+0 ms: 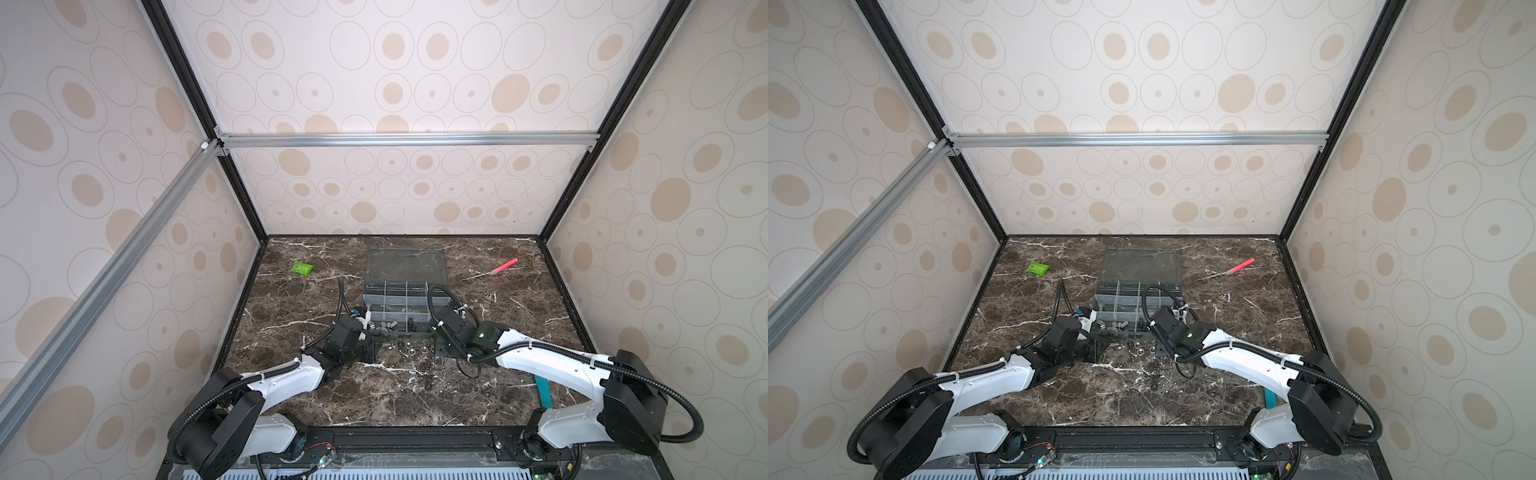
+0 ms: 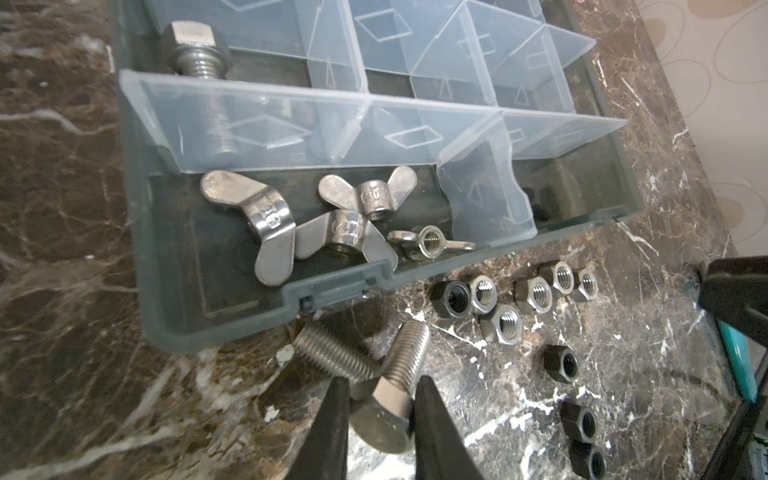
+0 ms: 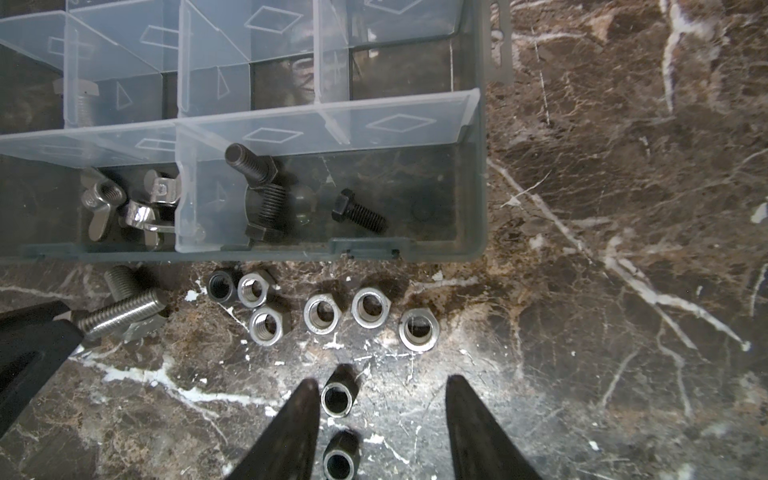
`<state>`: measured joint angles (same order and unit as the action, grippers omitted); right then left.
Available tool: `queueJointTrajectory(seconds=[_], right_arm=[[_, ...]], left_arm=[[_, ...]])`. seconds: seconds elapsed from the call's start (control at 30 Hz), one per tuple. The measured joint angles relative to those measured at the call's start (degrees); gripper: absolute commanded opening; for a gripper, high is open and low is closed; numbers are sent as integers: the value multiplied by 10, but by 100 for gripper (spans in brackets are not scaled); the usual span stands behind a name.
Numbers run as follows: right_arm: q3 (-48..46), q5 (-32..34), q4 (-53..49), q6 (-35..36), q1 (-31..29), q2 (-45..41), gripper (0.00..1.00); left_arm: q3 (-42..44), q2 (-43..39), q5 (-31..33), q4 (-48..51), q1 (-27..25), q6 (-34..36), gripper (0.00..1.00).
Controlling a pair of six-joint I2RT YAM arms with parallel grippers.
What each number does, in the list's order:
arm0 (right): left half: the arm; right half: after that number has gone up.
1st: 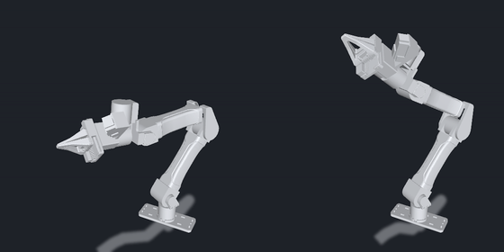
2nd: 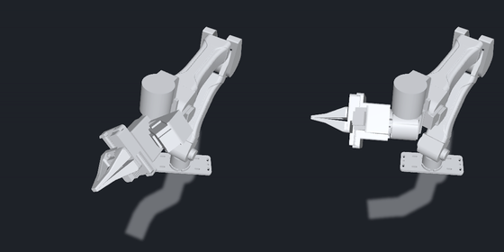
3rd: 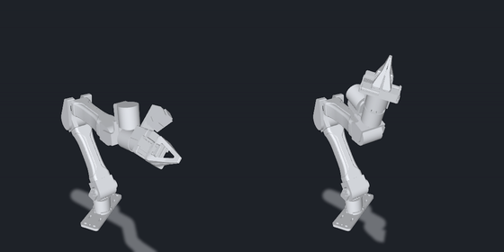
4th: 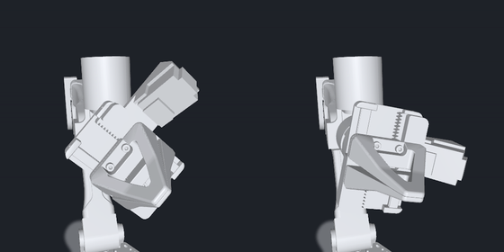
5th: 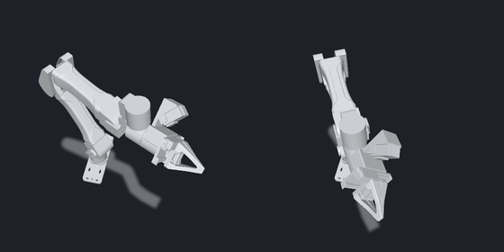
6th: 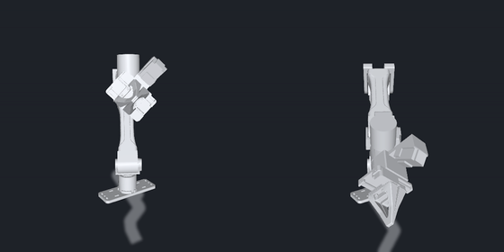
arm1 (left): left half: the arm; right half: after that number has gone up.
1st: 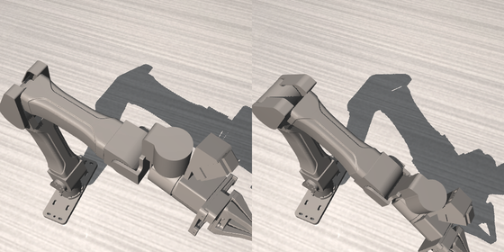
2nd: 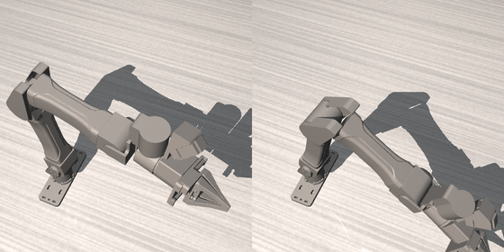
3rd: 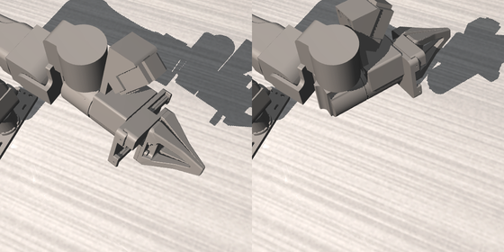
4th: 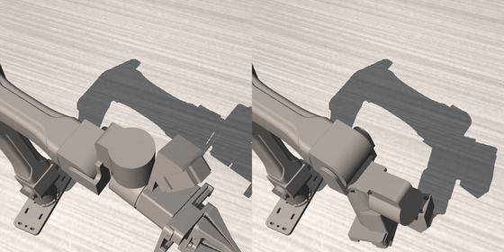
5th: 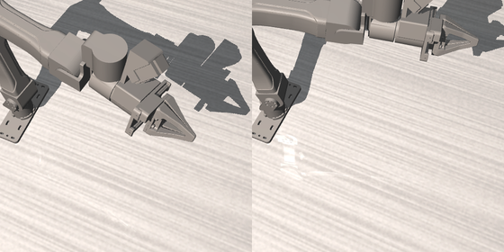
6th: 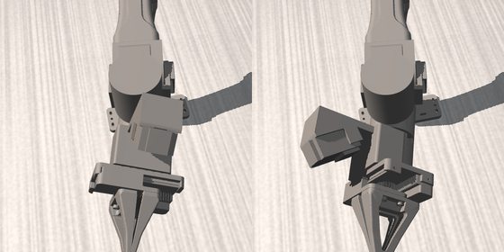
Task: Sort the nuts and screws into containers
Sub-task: 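Lower the left gripper and close it on the silver hex bolt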
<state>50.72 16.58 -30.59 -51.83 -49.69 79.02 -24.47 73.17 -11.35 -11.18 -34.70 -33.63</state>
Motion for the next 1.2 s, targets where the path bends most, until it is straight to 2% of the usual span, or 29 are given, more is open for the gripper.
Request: queueJointTrajectory(seconds=[0.33,0.77,0.97,1.2], right_arm=[[-9,0,2,-3,0,-4,52],[-14,0,2,-4,0,-9,53],[-16,0,2,-5,0,-10,53],[-19,0,2,-5,0,-12,53]], left_arm=[[6,21,-8,-4,0,-2,35],[6,25,-12,-8,0,-2,36],[6,29,-1,-7,0,-2,43],[-7,37,14,-4,1,-2,45]])
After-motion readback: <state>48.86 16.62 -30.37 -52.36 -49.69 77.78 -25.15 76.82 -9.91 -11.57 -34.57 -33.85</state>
